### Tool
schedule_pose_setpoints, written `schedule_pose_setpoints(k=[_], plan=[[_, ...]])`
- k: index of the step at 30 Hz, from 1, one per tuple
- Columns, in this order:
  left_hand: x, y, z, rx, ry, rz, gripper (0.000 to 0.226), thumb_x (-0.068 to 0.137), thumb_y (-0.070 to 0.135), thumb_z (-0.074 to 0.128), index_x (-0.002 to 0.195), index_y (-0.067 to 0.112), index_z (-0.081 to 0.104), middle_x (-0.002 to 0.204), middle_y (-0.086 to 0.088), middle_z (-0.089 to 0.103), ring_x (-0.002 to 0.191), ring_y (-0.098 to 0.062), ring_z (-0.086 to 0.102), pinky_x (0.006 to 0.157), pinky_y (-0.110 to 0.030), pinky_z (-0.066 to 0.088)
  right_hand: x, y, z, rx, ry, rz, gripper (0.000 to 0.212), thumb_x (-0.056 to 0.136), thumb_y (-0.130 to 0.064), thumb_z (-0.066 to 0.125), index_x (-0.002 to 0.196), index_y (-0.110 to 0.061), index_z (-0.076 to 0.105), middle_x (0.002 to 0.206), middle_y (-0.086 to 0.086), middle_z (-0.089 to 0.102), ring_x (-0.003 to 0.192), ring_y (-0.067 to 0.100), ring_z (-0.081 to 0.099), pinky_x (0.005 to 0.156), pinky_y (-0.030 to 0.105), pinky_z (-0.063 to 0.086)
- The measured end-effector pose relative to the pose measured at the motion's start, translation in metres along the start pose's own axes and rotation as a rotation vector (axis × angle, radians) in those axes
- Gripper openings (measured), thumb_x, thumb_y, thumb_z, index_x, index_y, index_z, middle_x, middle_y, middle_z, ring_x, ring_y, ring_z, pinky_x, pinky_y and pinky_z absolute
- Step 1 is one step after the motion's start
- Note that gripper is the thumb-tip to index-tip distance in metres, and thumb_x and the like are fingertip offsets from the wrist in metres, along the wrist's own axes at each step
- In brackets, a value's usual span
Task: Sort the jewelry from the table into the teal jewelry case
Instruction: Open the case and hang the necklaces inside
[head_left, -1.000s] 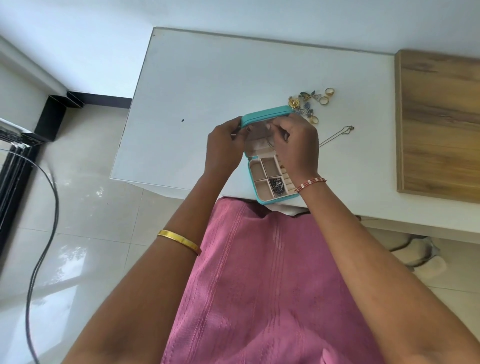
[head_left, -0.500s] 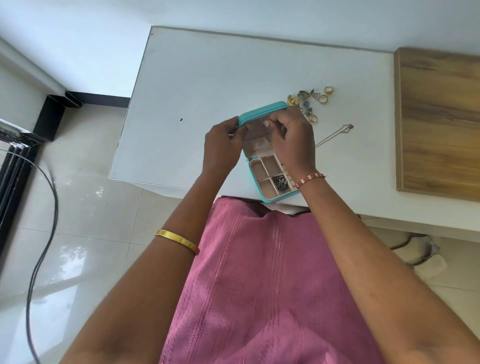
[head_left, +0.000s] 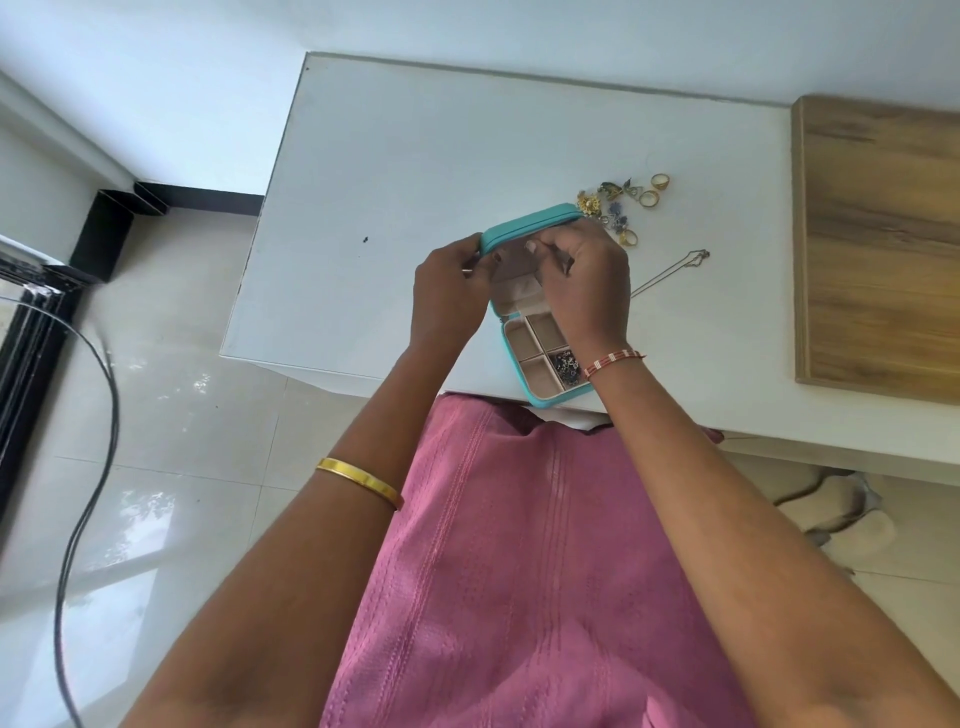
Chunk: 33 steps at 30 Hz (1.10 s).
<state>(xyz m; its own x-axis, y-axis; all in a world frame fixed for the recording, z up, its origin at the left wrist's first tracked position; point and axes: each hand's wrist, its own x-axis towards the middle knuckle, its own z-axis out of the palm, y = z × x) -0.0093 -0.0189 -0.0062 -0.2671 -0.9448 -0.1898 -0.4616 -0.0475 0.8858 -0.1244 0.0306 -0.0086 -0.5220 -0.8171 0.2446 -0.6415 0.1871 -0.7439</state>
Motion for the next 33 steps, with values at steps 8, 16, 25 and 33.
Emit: schedule_pose_setpoints(k=[8, 16, 25, 33], plan=[[-0.003, -0.003, 0.001, 0.012, -0.002, -0.007, 0.043, 0.076, 0.035, 0.049, 0.107, 0.013, 0.07, 0.092, -0.01, 0.072, 0.085, -0.031, 0.067, 0.08, -0.049, 0.055, 0.001, 0.001, 0.002, -0.008, -0.025, -0.013, 0.009, 0.082, -0.009, 0.06, 0.08, -0.001, 0.063, 0.085, 0.012, 0.062, 0.069, 0.012, 0.047, 0.06, 0.022, 0.037], [-0.009, 0.0, 0.008, 0.066, 0.01, 0.027, 0.035, 0.078, 0.03, 0.047, 0.101, 0.015, 0.07, 0.091, -0.004, 0.072, 0.079, -0.028, 0.068, 0.078, -0.046, 0.056, -0.005, -0.005, 0.011, -0.033, 0.166, 0.039, 0.012, 0.079, -0.011, 0.061, 0.07, -0.003, 0.063, 0.07, 0.011, 0.064, 0.063, 0.025, 0.059, 0.055, 0.024, 0.039], [-0.008, -0.001, 0.007, 0.126, 0.026, 0.053, 0.021, 0.084, 0.02, 0.051, 0.094, 0.014, 0.069, 0.083, -0.006, 0.071, 0.077, -0.032, 0.065, 0.074, -0.044, 0.053, -0.006, -0.01, 0.015, 0.03, 0.232, 0.2, 0.01, 0.083, -0.011, 0.062, 0.081, -0.003, 0.069, 0.08, 0.01, 0.07, 0.072, 0.019, 0.061, 0.063, 0.02, 0.039], [-0.012, 0.001, 0.006, 0.114, 0.03, 0.032, 0.019, 0.087, 0.018, 0.055, 0.098, 0.013, 0.07, 0.088, -0.003, 0.072, 0.076, -0.031, 0.067, 0.076, -0.043, 0.053, -0.001, -0.012, 0.012, 0.15, 0.193, 0.379, 0.01, 0.083, -0.012, 0.064, 0.085, -0.005, 0.071, 0.084, 0.006, 0.072, 0.071, 0.008, 0.057, 0.059, 0.004, 0.035]])
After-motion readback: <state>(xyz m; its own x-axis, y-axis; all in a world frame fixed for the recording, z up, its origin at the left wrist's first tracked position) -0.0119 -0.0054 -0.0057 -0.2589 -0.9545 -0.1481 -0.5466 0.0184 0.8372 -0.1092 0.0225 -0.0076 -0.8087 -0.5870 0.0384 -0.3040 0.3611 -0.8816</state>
